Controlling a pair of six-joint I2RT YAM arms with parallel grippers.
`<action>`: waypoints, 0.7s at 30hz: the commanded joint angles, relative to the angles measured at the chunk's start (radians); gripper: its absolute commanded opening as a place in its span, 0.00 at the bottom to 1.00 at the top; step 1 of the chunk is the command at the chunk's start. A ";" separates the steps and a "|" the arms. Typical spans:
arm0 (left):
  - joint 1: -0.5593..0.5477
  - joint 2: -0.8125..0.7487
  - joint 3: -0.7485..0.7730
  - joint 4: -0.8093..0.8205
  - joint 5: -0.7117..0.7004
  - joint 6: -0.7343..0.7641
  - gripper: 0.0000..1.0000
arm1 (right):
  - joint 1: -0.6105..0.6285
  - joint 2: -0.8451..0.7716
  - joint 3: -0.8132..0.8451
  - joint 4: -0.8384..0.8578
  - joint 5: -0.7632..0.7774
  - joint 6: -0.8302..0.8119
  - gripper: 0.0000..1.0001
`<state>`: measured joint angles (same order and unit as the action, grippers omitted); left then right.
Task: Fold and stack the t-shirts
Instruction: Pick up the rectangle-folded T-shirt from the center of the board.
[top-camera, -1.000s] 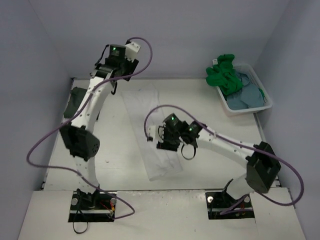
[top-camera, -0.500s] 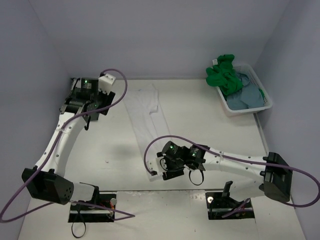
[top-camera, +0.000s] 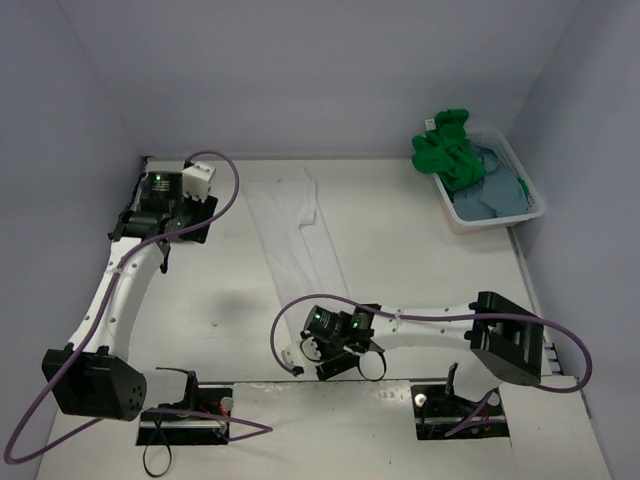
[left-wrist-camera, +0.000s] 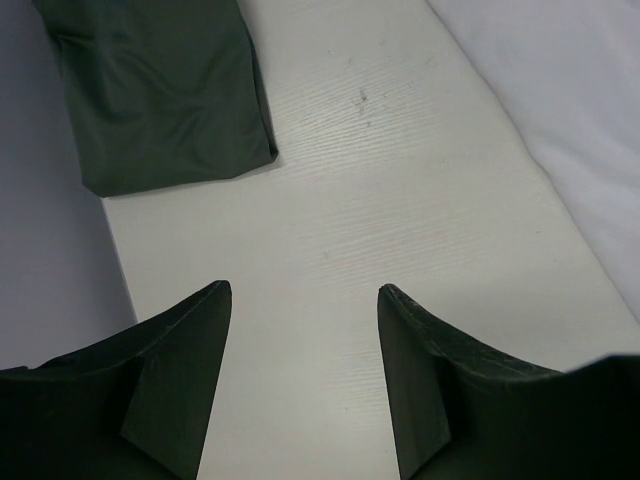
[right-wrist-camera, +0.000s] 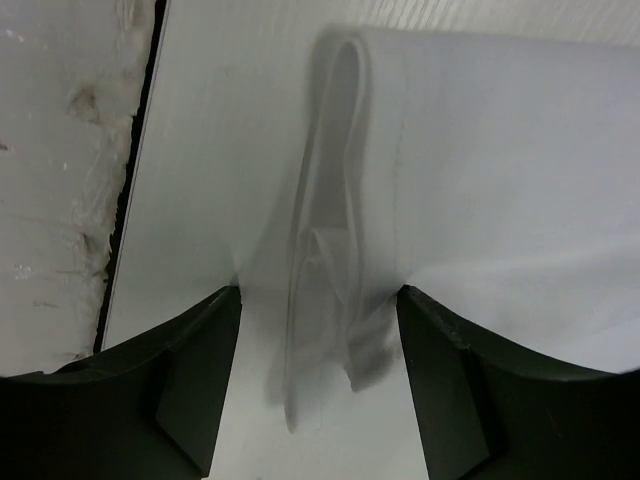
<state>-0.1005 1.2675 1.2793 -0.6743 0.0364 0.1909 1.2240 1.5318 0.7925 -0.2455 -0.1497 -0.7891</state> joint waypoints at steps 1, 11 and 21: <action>0.012 -0.034 0.008 0.059 0.033 -0.024 0.55 | 0.023 0.031 0.017 0.052 -0.010 0.013 0.60; 0.022 -0.051 -0.003 0.064 0.072 -0.039 0.55 | 0.026 0.155 0.074 0.069 -0.020 0.019 0.50; 0.024 -0.065 -0.011 0.062 0.117 -0.056 0.55 | 0.028 0.202 0.093 0.014 -0.059 0.033 0.22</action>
<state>-0.0837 1.2366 1.2629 -0.6533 0.1299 0.1520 1.2453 1.6867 0.9222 -0.1421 -0.1814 -0.7704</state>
